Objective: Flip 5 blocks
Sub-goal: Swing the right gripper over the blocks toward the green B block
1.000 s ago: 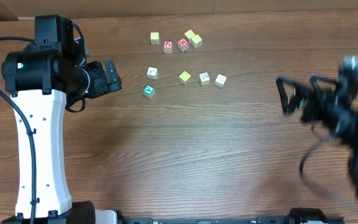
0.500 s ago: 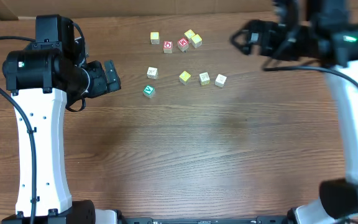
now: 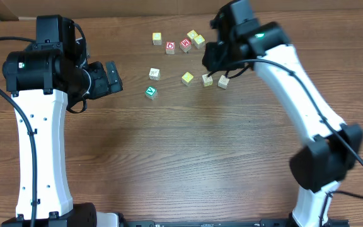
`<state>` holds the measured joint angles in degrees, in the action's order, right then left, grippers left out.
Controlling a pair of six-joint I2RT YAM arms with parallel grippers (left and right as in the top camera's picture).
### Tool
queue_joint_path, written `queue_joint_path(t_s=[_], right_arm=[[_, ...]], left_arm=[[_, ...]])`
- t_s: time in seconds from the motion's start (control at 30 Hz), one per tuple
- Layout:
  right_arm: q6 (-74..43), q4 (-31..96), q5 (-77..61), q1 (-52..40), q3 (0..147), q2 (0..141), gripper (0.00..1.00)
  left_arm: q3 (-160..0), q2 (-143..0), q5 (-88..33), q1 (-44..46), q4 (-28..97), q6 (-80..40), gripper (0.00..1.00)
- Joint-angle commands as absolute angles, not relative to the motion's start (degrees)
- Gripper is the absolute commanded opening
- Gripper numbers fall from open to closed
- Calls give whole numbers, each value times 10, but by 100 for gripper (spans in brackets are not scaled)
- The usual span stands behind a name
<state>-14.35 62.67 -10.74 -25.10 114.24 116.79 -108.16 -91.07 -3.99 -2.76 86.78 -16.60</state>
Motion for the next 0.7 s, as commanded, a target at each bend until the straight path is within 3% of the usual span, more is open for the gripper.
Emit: queue_joint_path(t_s=[0.0,0.3,0.67], right_arm=[[-150,606,-33,-271,1158,1221,46],[-148,548,36,-275,1158,1319,50],[-146,539,51,-270,1154,1338,50]], left_arm=[[-1088,-914,-36,-30,867,-173,100],[-1088,-914,-36,-30,867,-173,100],[-1088,-914,-36,-30,867,-173,100]])
